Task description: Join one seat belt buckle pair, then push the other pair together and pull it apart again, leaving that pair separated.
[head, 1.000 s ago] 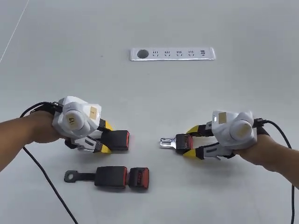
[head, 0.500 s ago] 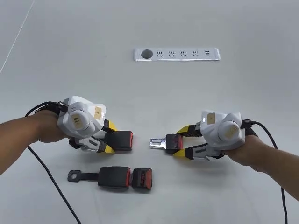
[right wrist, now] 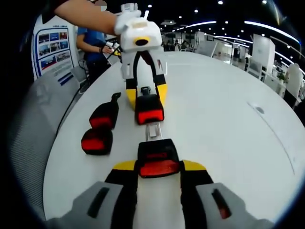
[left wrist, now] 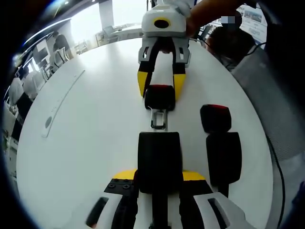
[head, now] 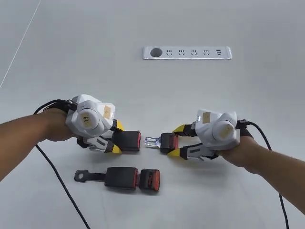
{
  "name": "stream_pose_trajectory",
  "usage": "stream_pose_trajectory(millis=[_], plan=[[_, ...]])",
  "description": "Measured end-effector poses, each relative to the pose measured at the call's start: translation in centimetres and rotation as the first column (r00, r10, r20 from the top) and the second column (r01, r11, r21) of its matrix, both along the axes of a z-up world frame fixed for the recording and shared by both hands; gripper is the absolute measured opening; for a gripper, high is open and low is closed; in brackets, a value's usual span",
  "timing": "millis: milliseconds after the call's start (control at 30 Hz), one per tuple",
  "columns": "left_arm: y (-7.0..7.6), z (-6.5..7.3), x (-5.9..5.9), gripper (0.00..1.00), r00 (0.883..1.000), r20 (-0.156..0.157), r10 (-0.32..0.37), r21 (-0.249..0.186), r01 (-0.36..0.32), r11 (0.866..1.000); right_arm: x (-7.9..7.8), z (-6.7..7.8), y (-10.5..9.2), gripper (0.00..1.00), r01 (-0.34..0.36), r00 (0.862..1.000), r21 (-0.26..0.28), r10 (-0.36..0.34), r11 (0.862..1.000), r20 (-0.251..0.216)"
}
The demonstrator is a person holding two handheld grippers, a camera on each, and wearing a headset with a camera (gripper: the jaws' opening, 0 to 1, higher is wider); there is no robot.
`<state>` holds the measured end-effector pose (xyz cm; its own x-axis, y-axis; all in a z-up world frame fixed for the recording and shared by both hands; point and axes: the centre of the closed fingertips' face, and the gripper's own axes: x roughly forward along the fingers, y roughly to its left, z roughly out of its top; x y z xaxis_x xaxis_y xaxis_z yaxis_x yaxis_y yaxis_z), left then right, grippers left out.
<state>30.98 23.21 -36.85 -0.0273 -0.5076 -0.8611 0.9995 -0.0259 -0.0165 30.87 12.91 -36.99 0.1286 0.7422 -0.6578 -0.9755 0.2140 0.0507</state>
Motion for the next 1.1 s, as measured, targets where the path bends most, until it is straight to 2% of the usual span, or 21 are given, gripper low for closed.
stream_pose_trajectory(millis=[167,467,633,667,867,1100], plan=[[0.1,-0.1,0.1,0.34,1.000,0.004,-0.007,0.011,0.007,1.000,0.2,0.0,1.0,0.35,-0.025,1.000,-0.027,0.026,0.999,0.010],[0.4,-0.5,0.5,0.34,1.000,0.002,-0.010,0.018,0.010,1.000,0.3,-0.1,1.2,0.35,-0.037,0.999,-0.056,0.038,0.998,0.013],[0.4,-0.6,0.5,0.34,1.000,0.000,-0.007,0.014,0.007,1.000,0.2,-0.1,2.8,0.35,-0.054,0.998,-0.054,0.055,0.997,0.019],[0.4,-0.6,0.5,0.34,1.000,0.001,-0.011,0.018,0.011,1.000,0.3,-0.2,2.7,0.35,-0.053,0.998,-0.067,0.055,0.996,0.017],[0.4,-0.6,0.6,0.33,1.000,-0.002,0.004,0.005,-0.004,1.000,0.3,-0.2,2.5,0.34,-0.051,0.999,-0.063,0.051,0.997,0.005],[0.4,-0.8,0.6,0.33,1.000,0.001,-0.020,0.030,0.020,0.999,0.3,-0.3,2.7,0.34,-0.048,0.999,-0.068,0.048,0.997,-0.009]])
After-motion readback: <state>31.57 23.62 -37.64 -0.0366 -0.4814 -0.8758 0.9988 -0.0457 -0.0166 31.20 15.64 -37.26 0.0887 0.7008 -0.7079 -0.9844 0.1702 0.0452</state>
